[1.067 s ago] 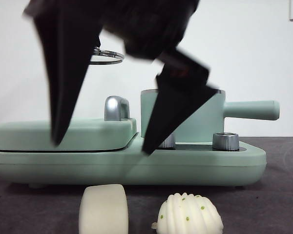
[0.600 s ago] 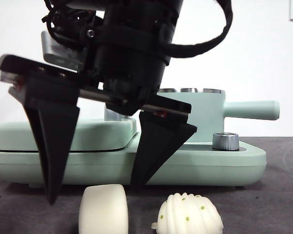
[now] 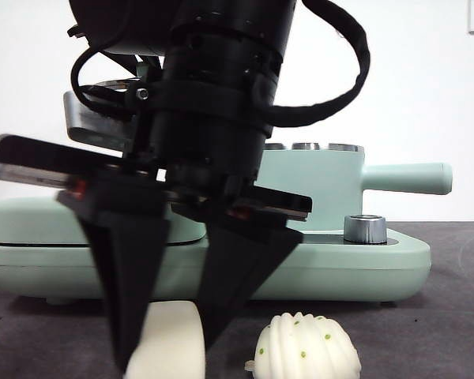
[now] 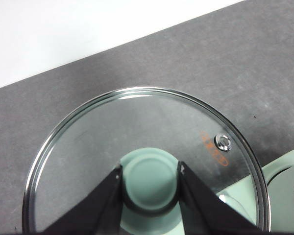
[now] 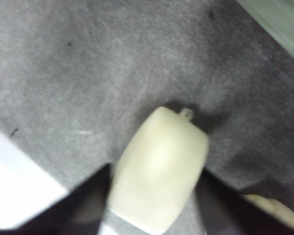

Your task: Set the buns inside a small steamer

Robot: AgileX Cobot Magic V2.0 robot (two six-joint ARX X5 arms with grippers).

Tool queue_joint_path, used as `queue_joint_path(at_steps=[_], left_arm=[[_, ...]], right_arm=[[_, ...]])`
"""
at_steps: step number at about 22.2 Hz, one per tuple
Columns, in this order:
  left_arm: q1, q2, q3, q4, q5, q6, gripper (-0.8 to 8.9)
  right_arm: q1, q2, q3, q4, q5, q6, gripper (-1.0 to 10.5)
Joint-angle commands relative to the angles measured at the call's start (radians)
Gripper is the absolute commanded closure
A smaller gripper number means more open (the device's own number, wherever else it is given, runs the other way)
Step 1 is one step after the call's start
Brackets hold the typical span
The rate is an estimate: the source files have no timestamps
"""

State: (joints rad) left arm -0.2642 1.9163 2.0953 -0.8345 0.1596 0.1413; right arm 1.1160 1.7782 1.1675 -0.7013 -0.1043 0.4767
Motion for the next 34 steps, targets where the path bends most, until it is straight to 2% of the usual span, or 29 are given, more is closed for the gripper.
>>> queue_joint_path(at_steps=[1, 4, 8, 10, 11, 13, 18, 24, 34], left_arm=[[-0.003, -0.011, 0.042, 0.026, 0.006, -0.001, 7.95], [-0.003, -0.011, 0.042, 0.026, 0.006, 0.000, 7.95], [0.003, -0.011, 0.042, 0.026, 0.006, -0.001, 7.95], [0.003, -0.011, 0.042, 0.026, 0.006, 0.000, 7.95], [0.005, -0.011, 0.042, 0.027, 0.006, 0.000, 7.95], [0.006, -0.010, 0.042, 0.029, 0.006, 0.000, 7.95], [0.011, -0.010, 0.042, 0.030, 0.006, -0.002, 7.95], [0.013, -0.010, 0.042, 0.031, 0.006, -0.005, 7.95], [0.013, -0.010, 0.042, 0.026, 0.006, -0.005, 7.95]], right_arm=[[0.012, 0.019, 0.019, 0.000, -0.001, 0.010, 8.4], [-0.002, 0.013, 0.062, -0.079, -0.037, -0.006, 8.4], [-0.064, 0.011, 0.271, -0.365, -0.049, -0.121, 8.4], [-0.113, 0.011, 0.406, -0.492, -0.026, -0.176, 8.4], [-0.145, 0.011, 0.477, -0.537, 0.011, -0.195, 8.4], [-0.217, 0.012, 0.590, -0.581, 0.050, -0.238, 8.4], [-0.387, 0.029, 0.742, -0.581, 0.051, -0.290, 8.4], [-0.516, 0.104, 0.840, -0.557, 0.022, -0.329, 8.4], [-0.573, 0.259, 0.863, -0.492, -0.005, -0.380, 8.4]])
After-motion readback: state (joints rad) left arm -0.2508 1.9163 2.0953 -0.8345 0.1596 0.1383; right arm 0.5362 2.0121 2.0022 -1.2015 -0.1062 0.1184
